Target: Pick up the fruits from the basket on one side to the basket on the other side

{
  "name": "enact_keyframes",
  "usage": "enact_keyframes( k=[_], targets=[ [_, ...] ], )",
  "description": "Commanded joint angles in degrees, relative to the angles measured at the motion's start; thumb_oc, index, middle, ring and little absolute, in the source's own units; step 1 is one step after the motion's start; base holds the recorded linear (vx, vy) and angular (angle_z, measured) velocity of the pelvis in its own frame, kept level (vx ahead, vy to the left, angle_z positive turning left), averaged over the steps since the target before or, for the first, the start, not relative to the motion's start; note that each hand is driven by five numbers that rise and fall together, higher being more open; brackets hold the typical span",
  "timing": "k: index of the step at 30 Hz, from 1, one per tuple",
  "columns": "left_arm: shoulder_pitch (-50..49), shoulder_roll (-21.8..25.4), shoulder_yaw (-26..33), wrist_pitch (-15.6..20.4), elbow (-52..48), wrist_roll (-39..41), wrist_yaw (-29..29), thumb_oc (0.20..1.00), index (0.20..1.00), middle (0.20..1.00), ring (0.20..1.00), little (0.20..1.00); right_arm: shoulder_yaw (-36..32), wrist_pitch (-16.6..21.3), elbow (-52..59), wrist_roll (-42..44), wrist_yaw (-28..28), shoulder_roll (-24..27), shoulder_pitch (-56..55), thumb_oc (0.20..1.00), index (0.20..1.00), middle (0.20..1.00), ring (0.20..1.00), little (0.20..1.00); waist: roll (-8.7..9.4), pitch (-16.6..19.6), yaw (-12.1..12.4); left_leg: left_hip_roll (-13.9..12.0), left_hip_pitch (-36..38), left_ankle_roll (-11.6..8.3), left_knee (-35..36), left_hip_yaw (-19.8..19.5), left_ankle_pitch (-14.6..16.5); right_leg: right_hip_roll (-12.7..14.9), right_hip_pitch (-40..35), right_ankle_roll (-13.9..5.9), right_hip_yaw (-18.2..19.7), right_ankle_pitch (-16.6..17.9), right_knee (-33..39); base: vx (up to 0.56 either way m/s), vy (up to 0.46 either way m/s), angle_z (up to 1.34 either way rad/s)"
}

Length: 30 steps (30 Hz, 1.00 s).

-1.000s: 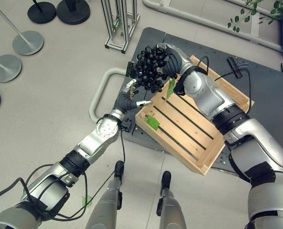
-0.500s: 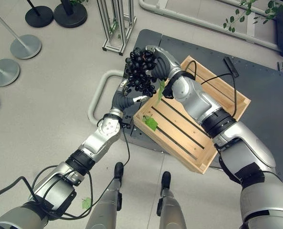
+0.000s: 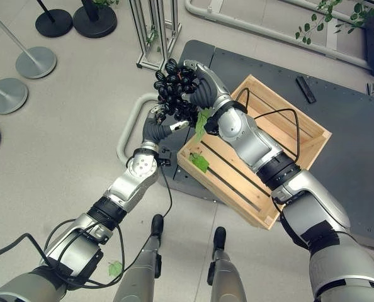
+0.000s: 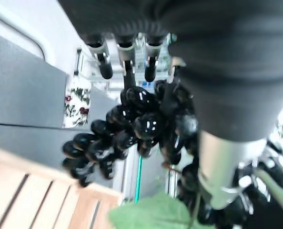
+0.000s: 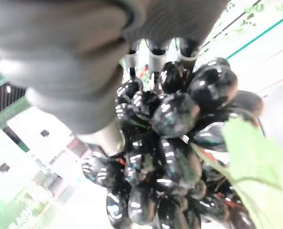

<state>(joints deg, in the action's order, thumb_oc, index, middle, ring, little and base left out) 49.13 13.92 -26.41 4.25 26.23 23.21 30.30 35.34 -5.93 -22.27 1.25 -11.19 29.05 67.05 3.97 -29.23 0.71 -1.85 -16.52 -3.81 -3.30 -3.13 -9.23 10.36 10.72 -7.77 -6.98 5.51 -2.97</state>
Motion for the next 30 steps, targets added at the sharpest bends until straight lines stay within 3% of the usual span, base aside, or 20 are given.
enact_keyframes(
  k=[1,15,30],
  targets=[
    [3.1,-5.9,-1.5,3.6,1.7,-4.9,-0.4,1.0,1.0,1.0,1.0,1.0,-1.7,4.0,5.1,3.0,-1.0,-5.8,-3.8,0.2,0.2,0.2,0.2,0.2,2.19,9.2,-0.5,1.9,-1.6,-0.11,-4.3,0.7,10.5,4.3,0.8,-2.74,0.2,-12.8,-9.1,0.0,0.0,0.0],
    [3.3,-5.0,-3.1,2.8,1.1,-7.5,-1.5,1.0,1.0,1.0,1.0,1.0,-1.8,4.8,5.8,2.7,-0.6,-7.7,-4.5,0.2,0.2,0.2,0.2,0.2,1.6,9.7,-0.7,1.9,-1.6,0.02,-4.5,0.8,10.7,4.3,0.9,-2.66,0.2,-12.8,-9.4,0.0,0.0,0.0],
    [5.7,-7.4,-1.9,3.4,3.9,-6.2,3.6,1.0,1.0,1.0,1.0,1.0,-0.8,5.2,7.6,5.0,-2.6,-11.3,-6.1,0.2,0.2,0.2,0.2,0.2,1.05,9.6,-1.1,1.7,-1.7,0.04,-5.0,1.0,10.8,4.3,1.1,-2.58,0.3,-13.2,-10.0,0.0,0.0,-0.01]
  ],
)
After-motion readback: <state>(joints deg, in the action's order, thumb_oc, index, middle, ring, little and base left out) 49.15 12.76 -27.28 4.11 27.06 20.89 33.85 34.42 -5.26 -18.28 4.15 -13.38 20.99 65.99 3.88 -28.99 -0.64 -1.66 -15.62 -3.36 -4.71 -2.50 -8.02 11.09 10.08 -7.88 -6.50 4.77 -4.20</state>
